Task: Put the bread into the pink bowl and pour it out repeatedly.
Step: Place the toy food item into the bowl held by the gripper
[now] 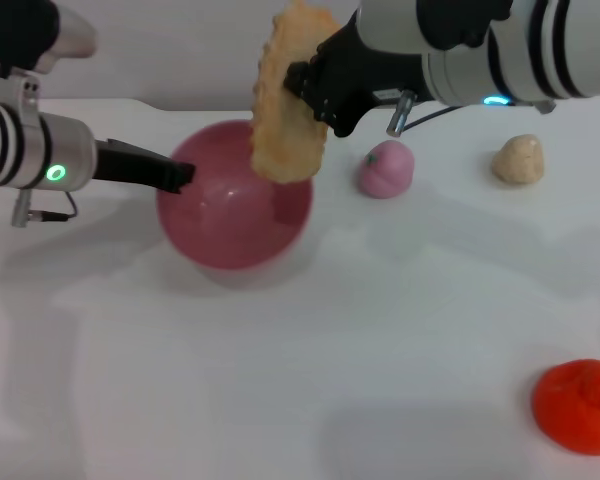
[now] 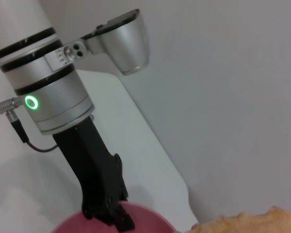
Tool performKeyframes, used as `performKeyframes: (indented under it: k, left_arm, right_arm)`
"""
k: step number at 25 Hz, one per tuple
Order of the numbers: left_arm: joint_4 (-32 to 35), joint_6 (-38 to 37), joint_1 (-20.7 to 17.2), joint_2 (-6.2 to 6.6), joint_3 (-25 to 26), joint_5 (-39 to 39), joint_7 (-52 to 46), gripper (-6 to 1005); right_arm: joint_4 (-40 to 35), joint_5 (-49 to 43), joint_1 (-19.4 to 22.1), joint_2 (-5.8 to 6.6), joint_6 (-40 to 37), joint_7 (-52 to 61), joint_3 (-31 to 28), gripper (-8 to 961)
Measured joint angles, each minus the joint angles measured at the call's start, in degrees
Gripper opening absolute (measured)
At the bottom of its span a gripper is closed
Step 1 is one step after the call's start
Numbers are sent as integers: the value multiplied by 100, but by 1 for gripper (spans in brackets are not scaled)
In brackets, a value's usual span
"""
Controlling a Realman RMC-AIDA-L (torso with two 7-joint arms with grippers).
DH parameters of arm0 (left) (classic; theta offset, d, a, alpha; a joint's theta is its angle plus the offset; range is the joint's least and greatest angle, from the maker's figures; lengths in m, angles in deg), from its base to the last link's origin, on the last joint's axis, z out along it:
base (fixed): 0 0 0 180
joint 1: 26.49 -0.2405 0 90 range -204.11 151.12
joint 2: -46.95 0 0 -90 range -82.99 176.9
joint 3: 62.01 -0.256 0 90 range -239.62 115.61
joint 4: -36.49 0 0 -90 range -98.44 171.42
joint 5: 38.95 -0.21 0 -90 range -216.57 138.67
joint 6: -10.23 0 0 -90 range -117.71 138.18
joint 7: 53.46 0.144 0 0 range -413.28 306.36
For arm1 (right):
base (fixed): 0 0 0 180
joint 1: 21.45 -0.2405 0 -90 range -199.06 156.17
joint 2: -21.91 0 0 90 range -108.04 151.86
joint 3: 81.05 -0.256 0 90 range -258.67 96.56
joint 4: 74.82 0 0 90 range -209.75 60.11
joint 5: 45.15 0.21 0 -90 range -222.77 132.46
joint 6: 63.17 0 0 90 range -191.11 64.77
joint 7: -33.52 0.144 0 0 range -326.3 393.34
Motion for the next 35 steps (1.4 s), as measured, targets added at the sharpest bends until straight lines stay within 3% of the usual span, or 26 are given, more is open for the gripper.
performKeyframes:
  k: [11,30,35]
  left_arm:
    - [-1,87,172,-20,-511,336,-51,46]
    - [-54,2,280,-8,-516,365,-51,46]
    - [-82,-54,290,-1,-520,335,-51,46]
  right_arm:
    - [587,88,-112,-9,-288,-61,306,28]
    - [919,400,-57,-9,-236,-262,473,71]
    - [912,400,-52,-9,-247,-271,485,220]
